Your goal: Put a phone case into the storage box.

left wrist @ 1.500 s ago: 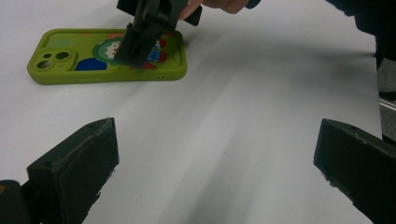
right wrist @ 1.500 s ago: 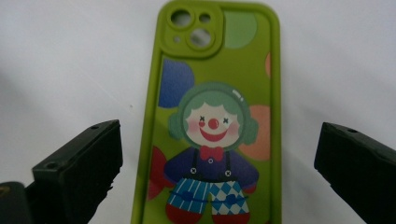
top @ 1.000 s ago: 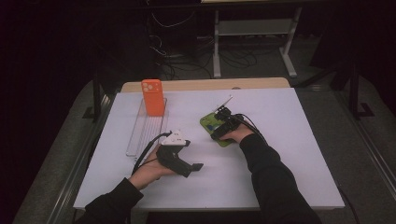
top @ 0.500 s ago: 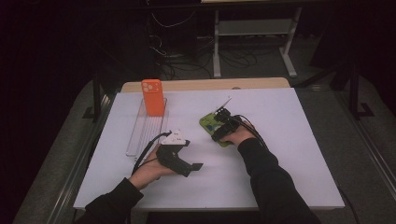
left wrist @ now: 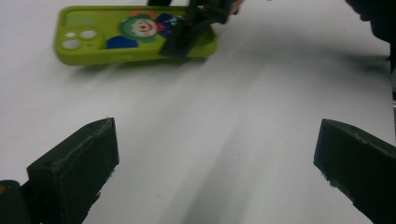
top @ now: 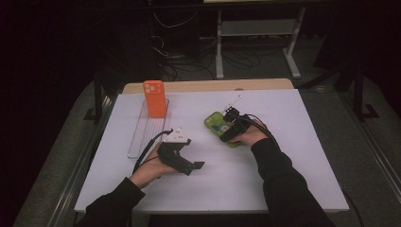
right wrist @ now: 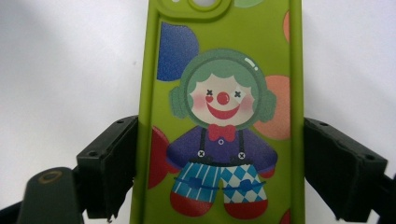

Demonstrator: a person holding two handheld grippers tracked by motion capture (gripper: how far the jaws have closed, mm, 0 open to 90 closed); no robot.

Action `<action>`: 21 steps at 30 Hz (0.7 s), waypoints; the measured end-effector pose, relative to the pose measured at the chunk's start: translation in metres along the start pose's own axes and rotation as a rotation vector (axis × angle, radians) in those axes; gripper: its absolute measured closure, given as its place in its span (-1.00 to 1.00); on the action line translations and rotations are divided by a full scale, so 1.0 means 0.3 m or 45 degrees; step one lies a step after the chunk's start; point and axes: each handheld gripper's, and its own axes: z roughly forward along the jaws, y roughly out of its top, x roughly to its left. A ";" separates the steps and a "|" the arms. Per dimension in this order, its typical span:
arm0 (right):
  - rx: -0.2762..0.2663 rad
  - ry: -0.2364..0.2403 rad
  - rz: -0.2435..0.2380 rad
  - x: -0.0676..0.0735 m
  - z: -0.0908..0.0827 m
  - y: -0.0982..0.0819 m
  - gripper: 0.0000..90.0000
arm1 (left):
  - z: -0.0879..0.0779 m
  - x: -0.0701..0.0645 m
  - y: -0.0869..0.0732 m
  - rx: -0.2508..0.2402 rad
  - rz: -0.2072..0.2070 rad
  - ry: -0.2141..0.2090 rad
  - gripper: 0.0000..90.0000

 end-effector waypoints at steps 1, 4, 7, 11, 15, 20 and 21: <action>0.000 0.013 -0.019 -0.005 -0.012 -0.008 -0.66 | -0.004 0.002 0.007 -0.001 -0.015 -0.003 -1.00; 0.006 0.042 -0.072 -0.010 -0.047 -0.032 -0.66 | -0.015 0.012 0.031 0.005 0.005 -0.011 -1.00; -0.001 0.068 -0.135 -0.012 -0.083 -0.057 -0.66 | -0.018 0.023 0.055 0.020 0.043 -0.026 -1.00; -0.010 0.103 -0.268 -0.005 -0.113 -0.091 -0.67 | -0.015 0.034 0.084 0.057 0.089 -0.035 -1.00; -0.015 0.174 -0.369 0.007 -0.132 -0.117 -0.66 | -0.008 0.035 0.106 0.084 0.162 -0.064 -1.00; -0.016 0.245 -0.477 0.030 -0.151 -0.131 -0.67 | 0.002 0.036 0.131 0.079 0.230 -0.112 -1.00; -0.012 0.264 -0.502 0.040 -0.155 -0.135 -0.67 | 0.005 0.034 0.132 0.074 0.226 -0.119 -1.00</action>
